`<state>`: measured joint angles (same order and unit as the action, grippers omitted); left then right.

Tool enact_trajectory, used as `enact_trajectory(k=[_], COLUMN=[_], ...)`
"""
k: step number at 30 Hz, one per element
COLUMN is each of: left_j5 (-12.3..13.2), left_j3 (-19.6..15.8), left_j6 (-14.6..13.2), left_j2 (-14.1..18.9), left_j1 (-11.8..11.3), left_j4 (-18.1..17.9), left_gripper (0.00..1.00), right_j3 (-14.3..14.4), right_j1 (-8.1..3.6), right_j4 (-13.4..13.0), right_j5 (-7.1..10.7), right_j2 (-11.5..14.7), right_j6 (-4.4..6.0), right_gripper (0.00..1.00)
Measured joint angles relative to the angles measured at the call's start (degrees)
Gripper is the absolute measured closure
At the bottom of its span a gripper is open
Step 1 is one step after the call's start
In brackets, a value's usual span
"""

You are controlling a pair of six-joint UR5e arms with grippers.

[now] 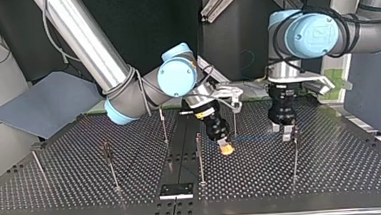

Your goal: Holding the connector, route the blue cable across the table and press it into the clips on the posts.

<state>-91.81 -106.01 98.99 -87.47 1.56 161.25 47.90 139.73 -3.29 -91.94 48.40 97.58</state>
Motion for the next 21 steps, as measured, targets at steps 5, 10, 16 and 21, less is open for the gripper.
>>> enact_trajectory(k=[5, 10, 16, 21], left_j5=[-0.1, -1.0, -2.6, -3.6], left_j3=[0.5, 1.6, 2.6, 2.7], left_j6=[0.1, -0.5, -0.8, -0.7], left_j2=[-0.9, -3.1, -5.2, -5.5], left_j1=[0.5, 1.2, 1.5, 1.5], left_j4=[-0.6, -0.7, -1.9, -2.1], left_gripper=[0.0, 0.0, 0.0, 0.25], right_j3=[0.0, 0.0, 0.0, 0.0], right_j1=[0.01, -0.02, -0.3, -0.7], right_j4=[0.0, 0.0, 0.0, 0.1], right_j5=[0.0, 0.0, 0.06, 0.08], right_j2=[0.0, 0.0, 0.0, 0.0], right_j6=[0.03, 0.12, 0.21, 0.26], right_gripper=[1.0, 1.0, 1.0, 1.0])
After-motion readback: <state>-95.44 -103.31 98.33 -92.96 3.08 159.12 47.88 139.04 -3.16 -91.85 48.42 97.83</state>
